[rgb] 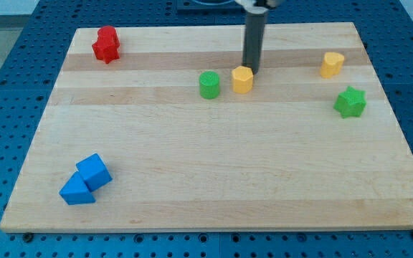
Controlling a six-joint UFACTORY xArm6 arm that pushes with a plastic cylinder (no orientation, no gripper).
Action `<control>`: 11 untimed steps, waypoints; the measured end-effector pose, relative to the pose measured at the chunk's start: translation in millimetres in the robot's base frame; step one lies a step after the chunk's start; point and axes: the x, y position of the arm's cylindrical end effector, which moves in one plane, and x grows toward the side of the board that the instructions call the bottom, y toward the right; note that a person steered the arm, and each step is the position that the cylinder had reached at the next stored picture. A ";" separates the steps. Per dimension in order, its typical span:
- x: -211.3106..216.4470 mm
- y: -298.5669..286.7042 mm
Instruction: Push the green star towards the center
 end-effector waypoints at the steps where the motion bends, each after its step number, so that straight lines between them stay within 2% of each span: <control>1: -1.8 -36.3; 3: 6.3 -68.8; 9: 137.3 -72.0; 11: 123.3 -70.9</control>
